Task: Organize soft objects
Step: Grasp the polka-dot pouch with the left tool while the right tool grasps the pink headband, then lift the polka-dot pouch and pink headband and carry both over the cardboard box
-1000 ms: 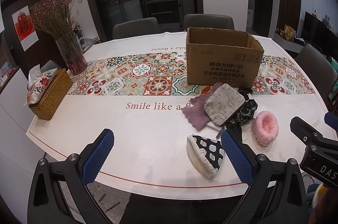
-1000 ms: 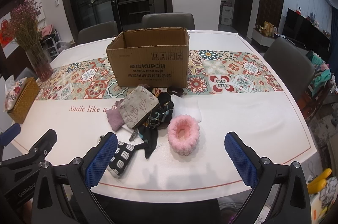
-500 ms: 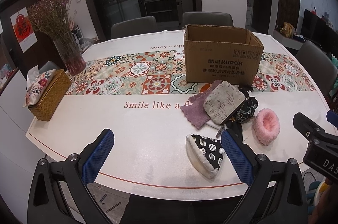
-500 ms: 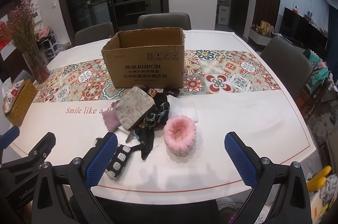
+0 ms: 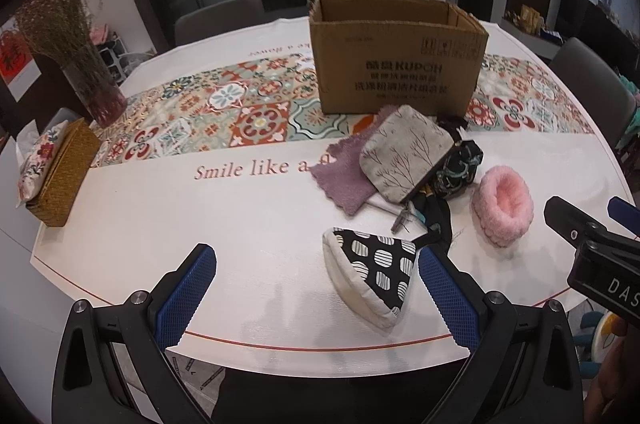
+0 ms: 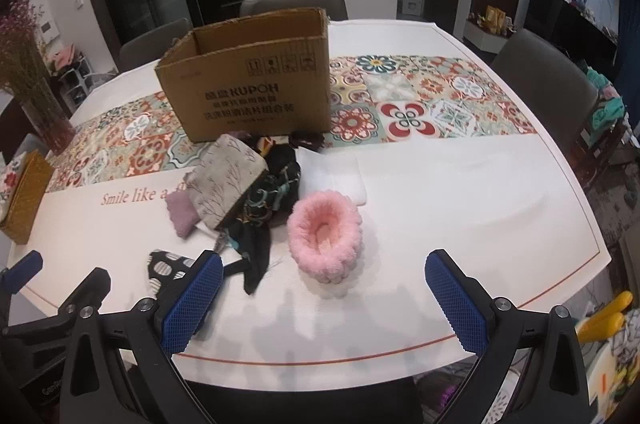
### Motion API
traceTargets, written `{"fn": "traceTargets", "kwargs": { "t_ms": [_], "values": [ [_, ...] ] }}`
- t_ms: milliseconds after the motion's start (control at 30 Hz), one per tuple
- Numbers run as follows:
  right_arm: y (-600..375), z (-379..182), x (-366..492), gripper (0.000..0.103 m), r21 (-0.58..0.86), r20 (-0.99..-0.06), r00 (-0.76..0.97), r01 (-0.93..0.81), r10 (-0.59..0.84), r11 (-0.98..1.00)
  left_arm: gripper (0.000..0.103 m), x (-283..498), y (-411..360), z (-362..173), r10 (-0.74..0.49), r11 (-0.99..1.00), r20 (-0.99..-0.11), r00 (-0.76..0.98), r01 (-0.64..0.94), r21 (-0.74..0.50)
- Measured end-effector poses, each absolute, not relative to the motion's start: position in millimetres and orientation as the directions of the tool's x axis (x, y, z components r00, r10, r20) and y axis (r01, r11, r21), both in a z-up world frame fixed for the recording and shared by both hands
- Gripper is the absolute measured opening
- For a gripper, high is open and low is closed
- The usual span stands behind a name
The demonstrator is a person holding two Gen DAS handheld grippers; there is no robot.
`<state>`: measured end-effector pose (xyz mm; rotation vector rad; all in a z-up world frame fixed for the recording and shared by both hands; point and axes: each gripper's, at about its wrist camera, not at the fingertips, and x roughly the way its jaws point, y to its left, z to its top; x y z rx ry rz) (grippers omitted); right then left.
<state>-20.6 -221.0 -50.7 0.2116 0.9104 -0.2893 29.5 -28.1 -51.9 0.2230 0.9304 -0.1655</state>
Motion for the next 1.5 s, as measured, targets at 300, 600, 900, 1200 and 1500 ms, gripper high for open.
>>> {"fn": "traceTargets", "kwargs": {
  "t_ms": [300, 600, 900, 1200, 1500],
  "values": [
    [-232.6, -80.3, -5.2, 0.102, 0.071, -0.846, 0.517, 0.355, -0.132, 0.932, 0.101, 47.1, -40.4, -86.9, -0.069, 0.955, -0.871, 0.486, 0.286, 0.084],
    [-239.2, -102.7, 6.8, 0.102, 0.082, -0.875, 0.473, 0.358, -0.106, 0.93, 0.086, 62.9, -52.1, -117.2, -0.091, 0.945, -0.917, 0.388, 0.326, 0.044],
    [-247.3, -121.6, 21.4, 0.102, 0.084, -0.892, 0.443, 0.364, -0.093, 0.928, 0.047, 75.1, -59.7, -140.1, -0.103, 0.939, -0.946, 0.308, 0.344, 0.01],
    [-246.9, -133.9, 37.0, 0.102, 0.079, -0.894, 0.438, 0.348, -0.088, 0.934, 0.018, 86.5, -60.5, -142.1, -0.12, 0.938, -0.94, 0.319, 0.347, -0.002],
    [-243.4, -143.2, 43.4, 0.035, 0.116, -0.899, 0.437, 0.317, -0.036, 0.941, 0.013, 87.1, -61.5, -136.4, -0.151, 0.931, -0.927, 0.344, 0.364, -0.017]
  ]
}}
